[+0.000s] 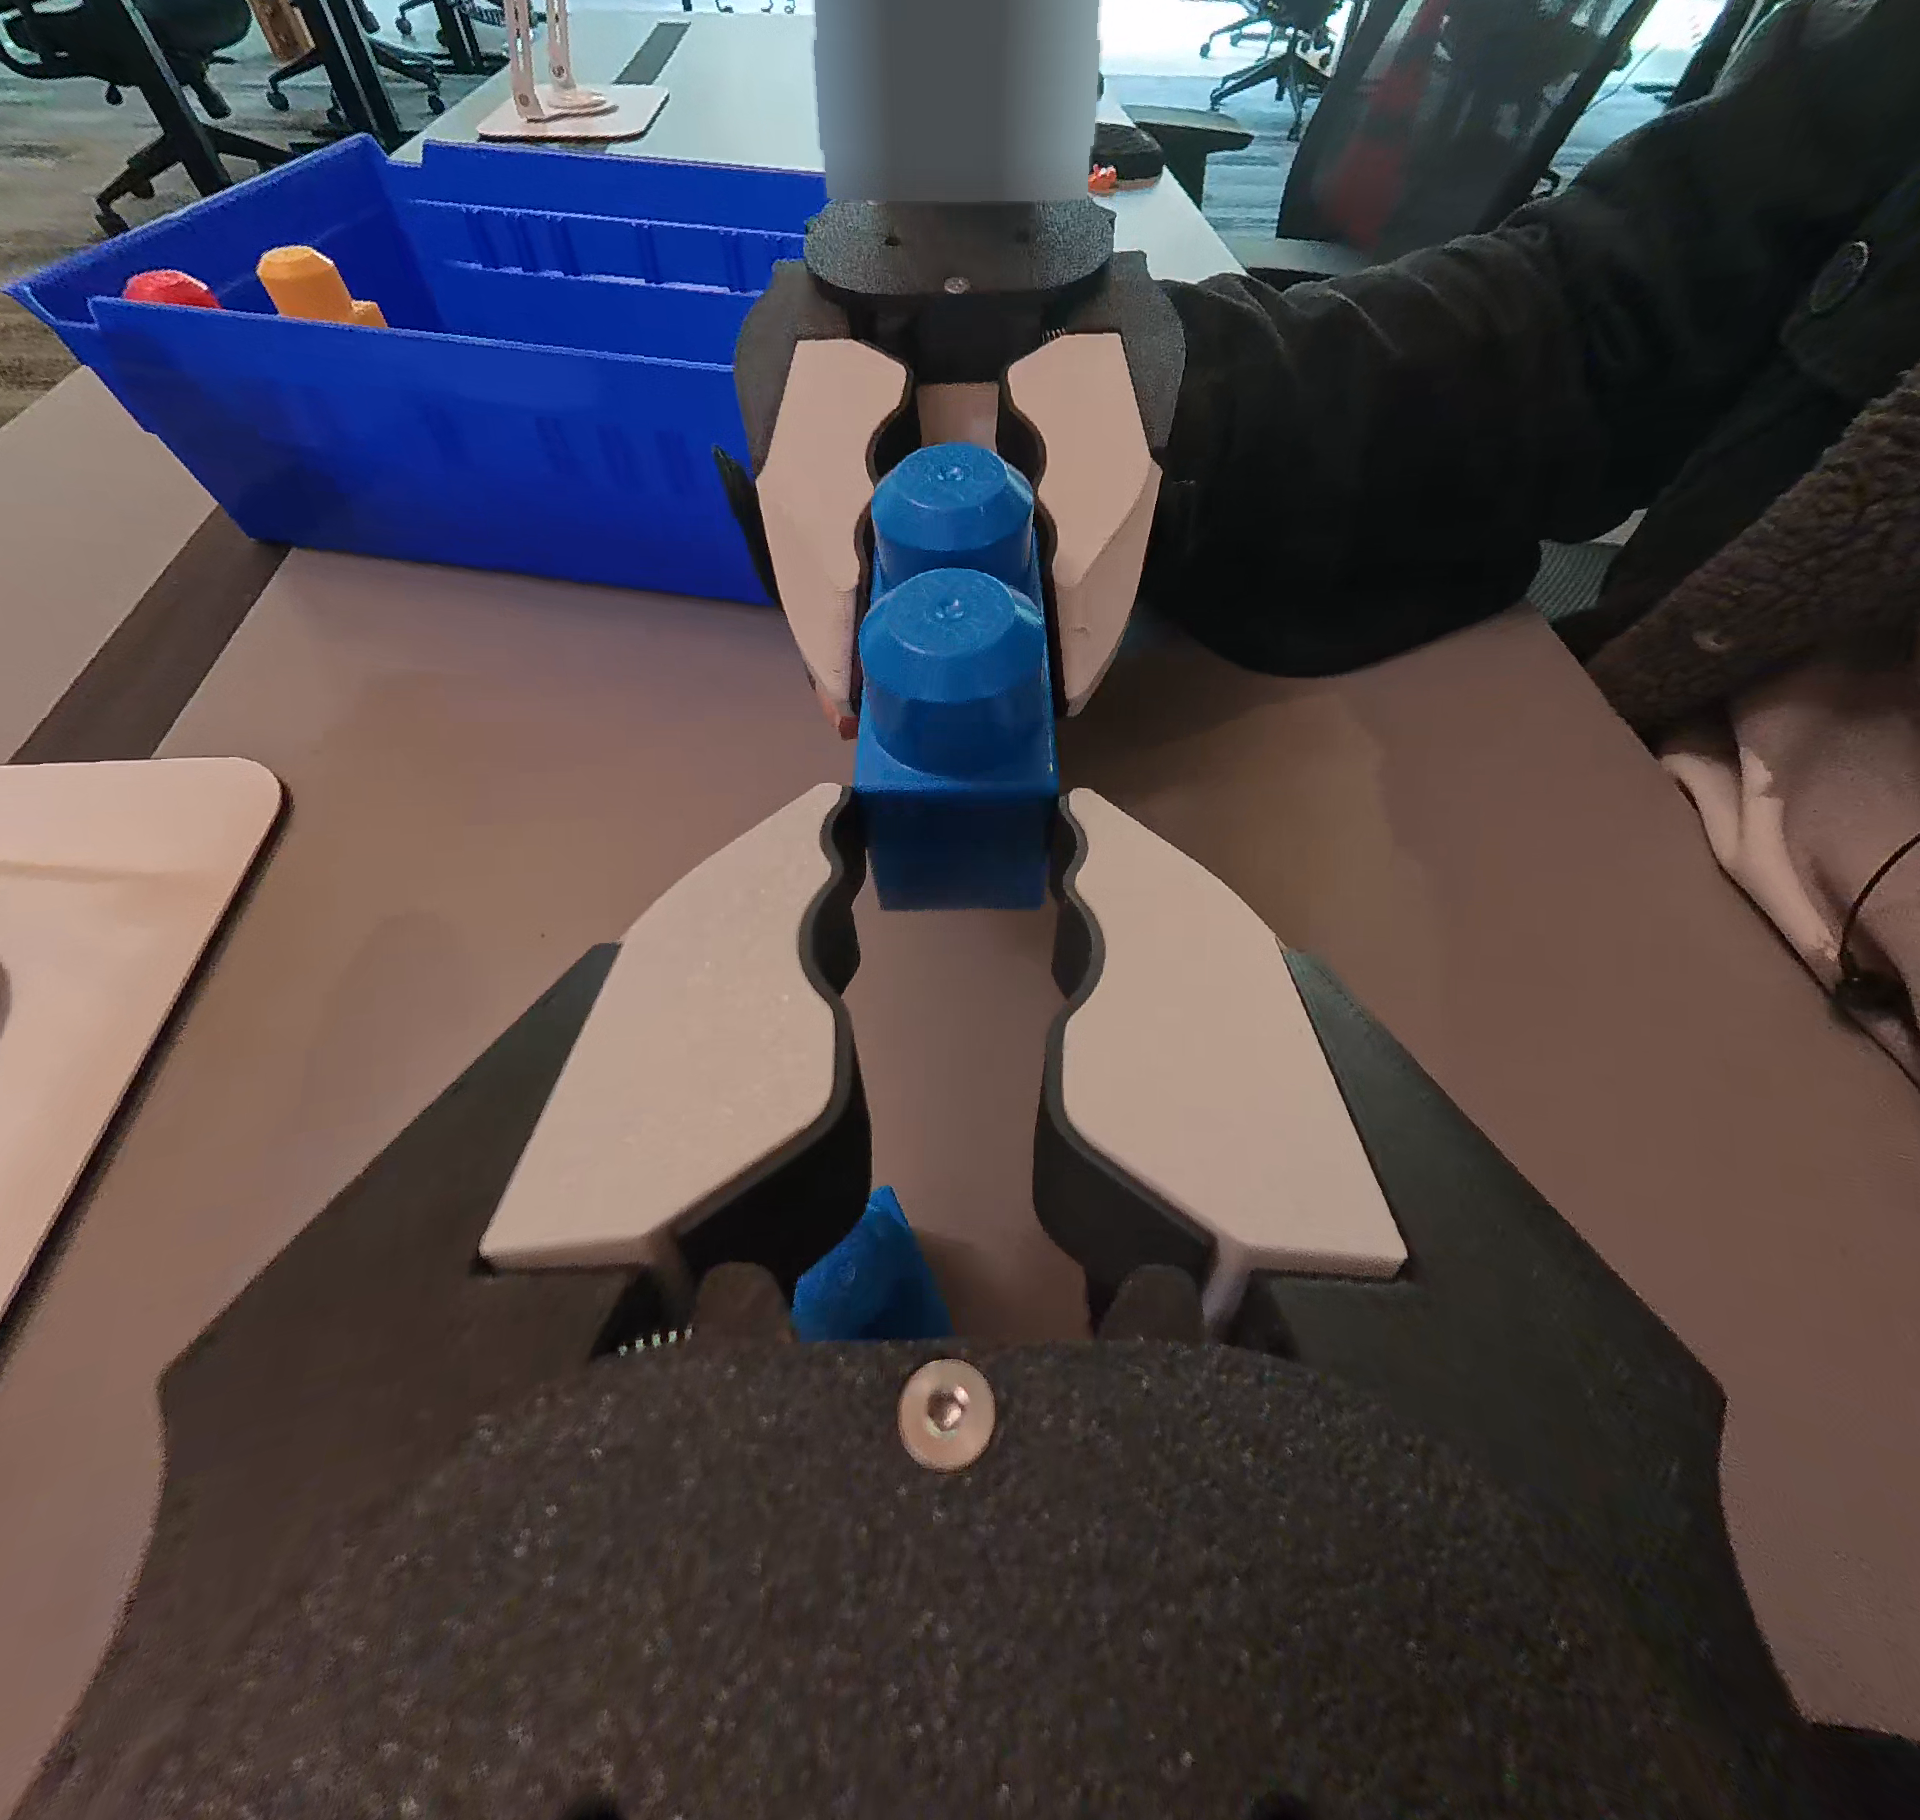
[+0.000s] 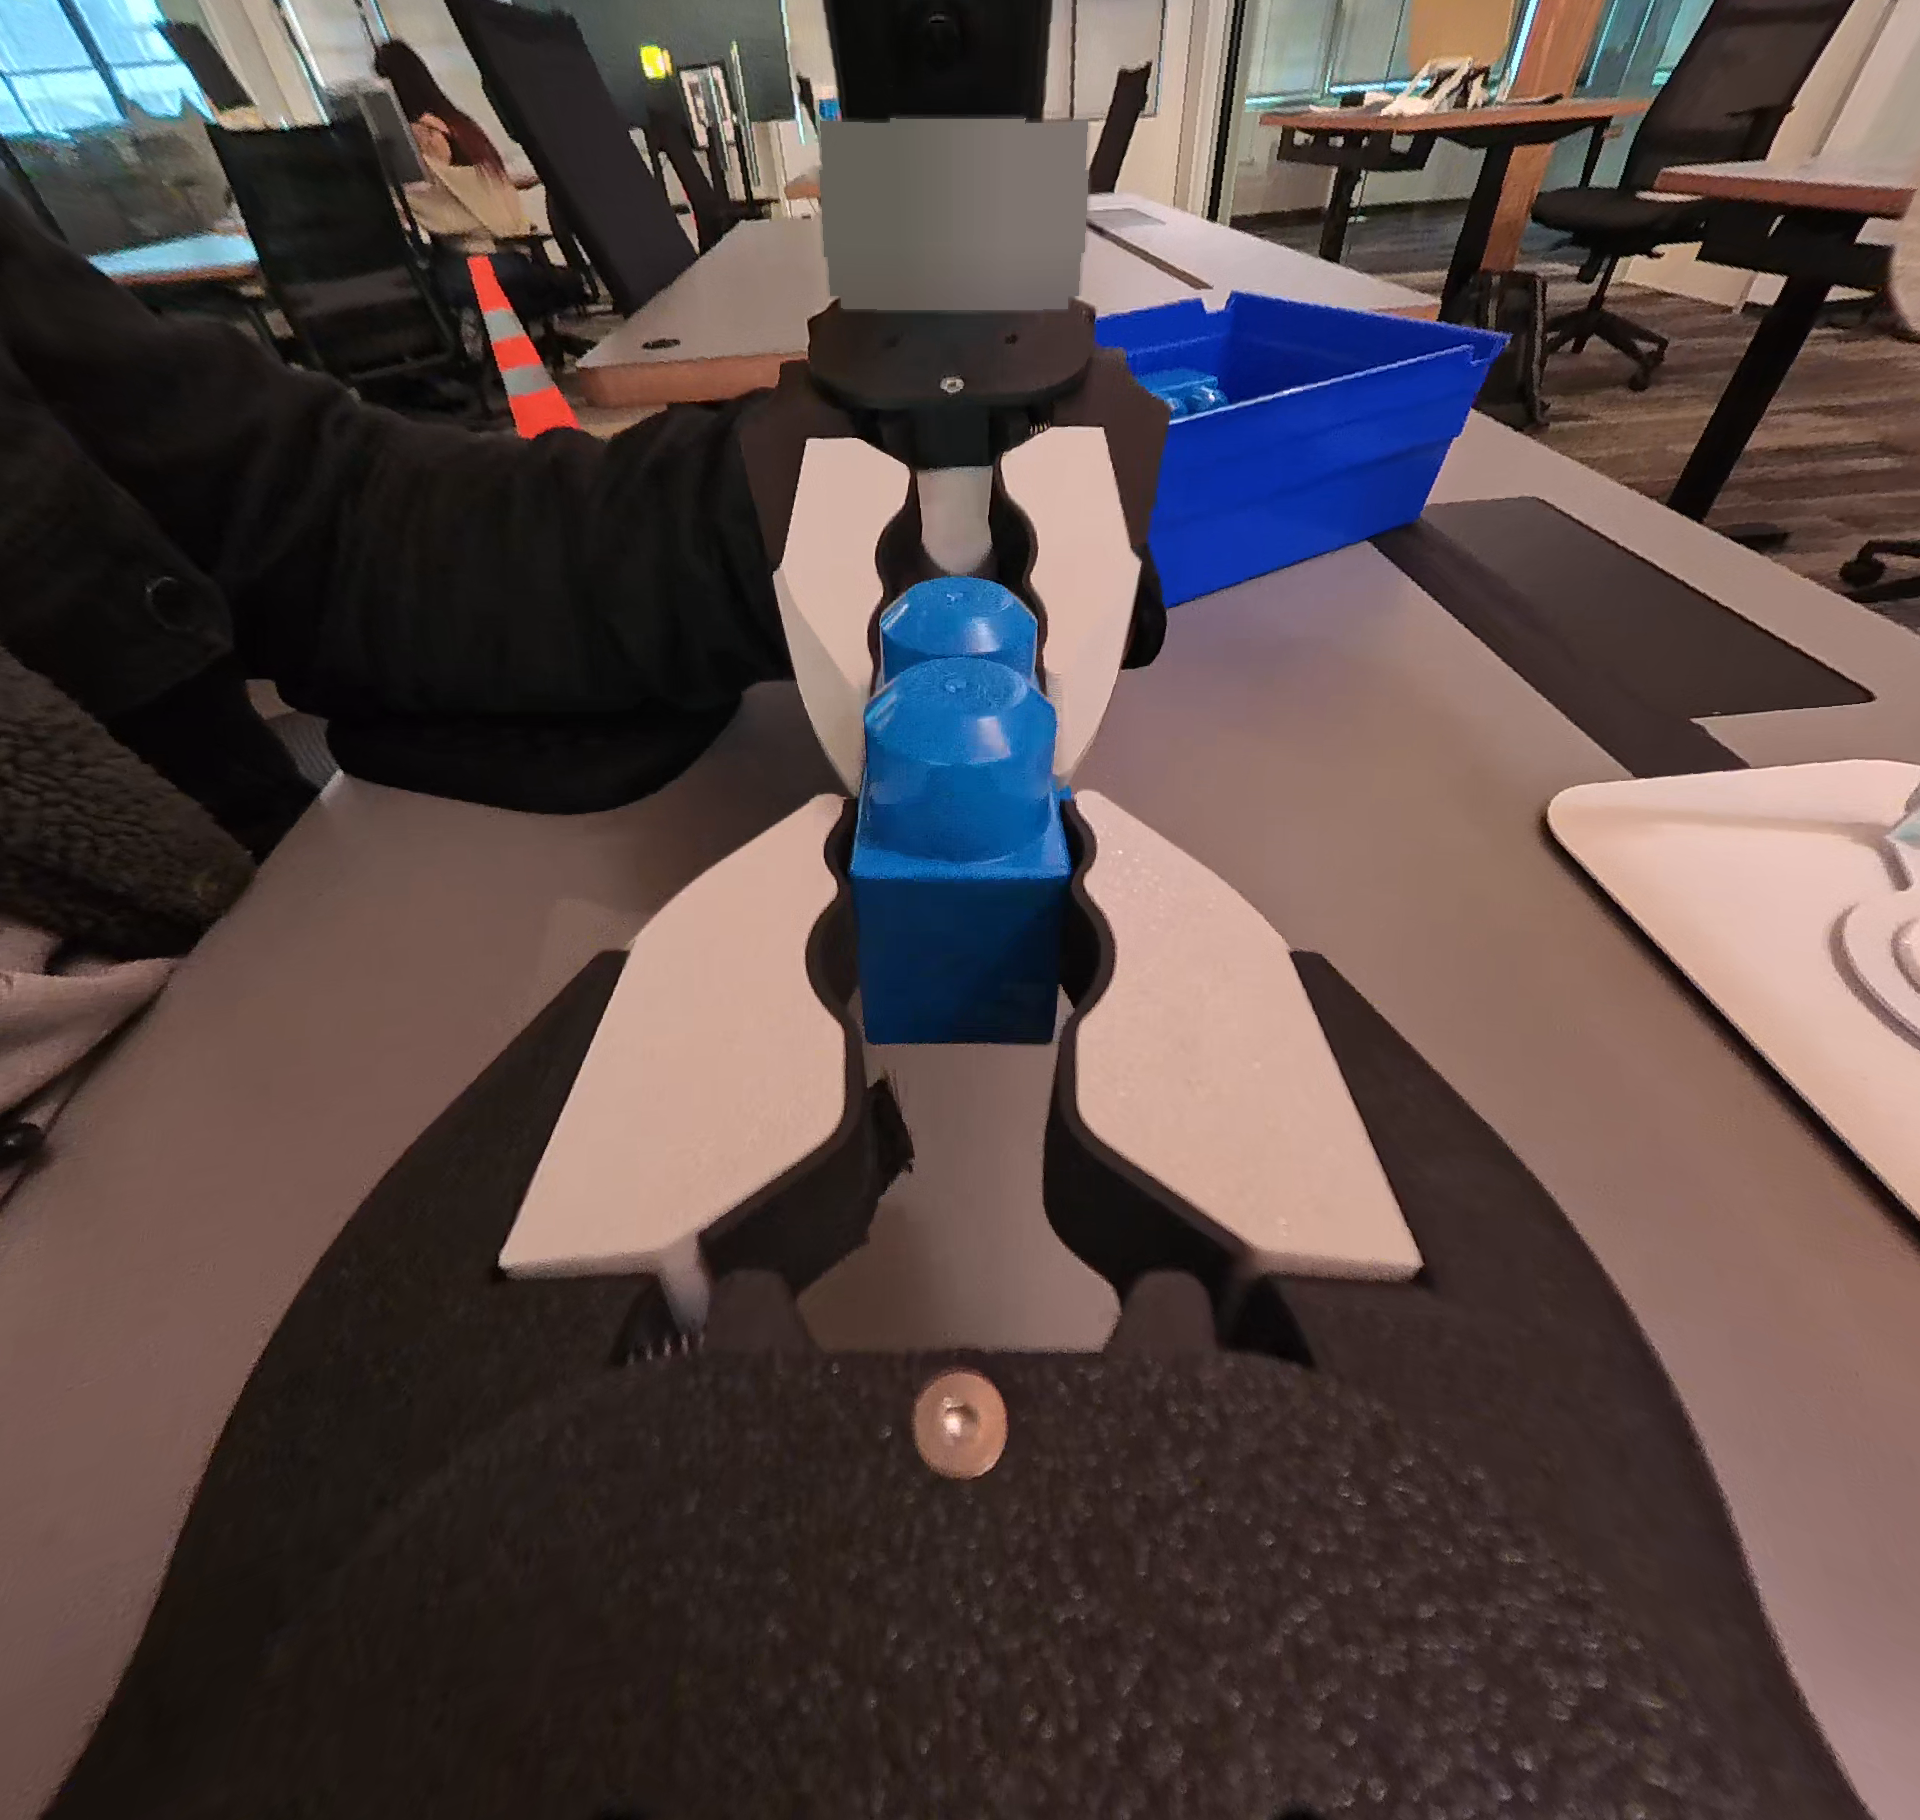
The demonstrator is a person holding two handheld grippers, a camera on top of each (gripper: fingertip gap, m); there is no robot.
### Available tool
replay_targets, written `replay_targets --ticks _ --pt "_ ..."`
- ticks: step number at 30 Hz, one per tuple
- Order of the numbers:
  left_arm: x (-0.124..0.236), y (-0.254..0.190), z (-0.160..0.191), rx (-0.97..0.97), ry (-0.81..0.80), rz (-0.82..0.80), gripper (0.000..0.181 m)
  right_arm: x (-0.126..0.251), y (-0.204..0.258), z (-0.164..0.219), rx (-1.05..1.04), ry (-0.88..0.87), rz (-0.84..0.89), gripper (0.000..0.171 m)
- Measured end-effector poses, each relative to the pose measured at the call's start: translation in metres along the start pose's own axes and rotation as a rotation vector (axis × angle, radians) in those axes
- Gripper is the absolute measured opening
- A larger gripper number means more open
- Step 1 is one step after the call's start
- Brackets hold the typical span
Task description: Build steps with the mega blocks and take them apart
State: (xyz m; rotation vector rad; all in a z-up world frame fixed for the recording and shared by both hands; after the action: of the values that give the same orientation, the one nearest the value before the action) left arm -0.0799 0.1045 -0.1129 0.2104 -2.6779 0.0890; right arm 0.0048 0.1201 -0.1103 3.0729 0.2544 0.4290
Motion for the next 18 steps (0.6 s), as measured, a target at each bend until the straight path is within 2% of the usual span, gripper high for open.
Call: replay_targets --ticks 7,15,18 --pt "0.001 -0.001 -0.001 -0.031 -0.010 -0.011 0.035 -0.001 0.001 0.000 0.041 0.038 0.029 0.036" --pt "0.009 -0.010 -0.015 -0.129 -0.121 -0.012 0.035 -0.004 0.012 -0.014 0.172 0.041 0.105 0.044" --pt "0.011 -0.012 -0.019 -0.168 -0.134 -0.025 0.035 -0.004 0.015 -0.019 0.220 0.037 0.134 0.042"
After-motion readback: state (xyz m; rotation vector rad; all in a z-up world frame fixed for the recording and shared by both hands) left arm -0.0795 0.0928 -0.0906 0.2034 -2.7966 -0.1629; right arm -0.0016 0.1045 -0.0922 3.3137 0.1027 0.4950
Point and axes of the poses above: each gripper's, where its closed fingertips meet, x back along the fingers, z out of its underside, y = z × x across the jaws, the point moved 4 cm from there along x, back along the fingers, and after that the axes turned 6 degrees about y, right-handed, at the moved point
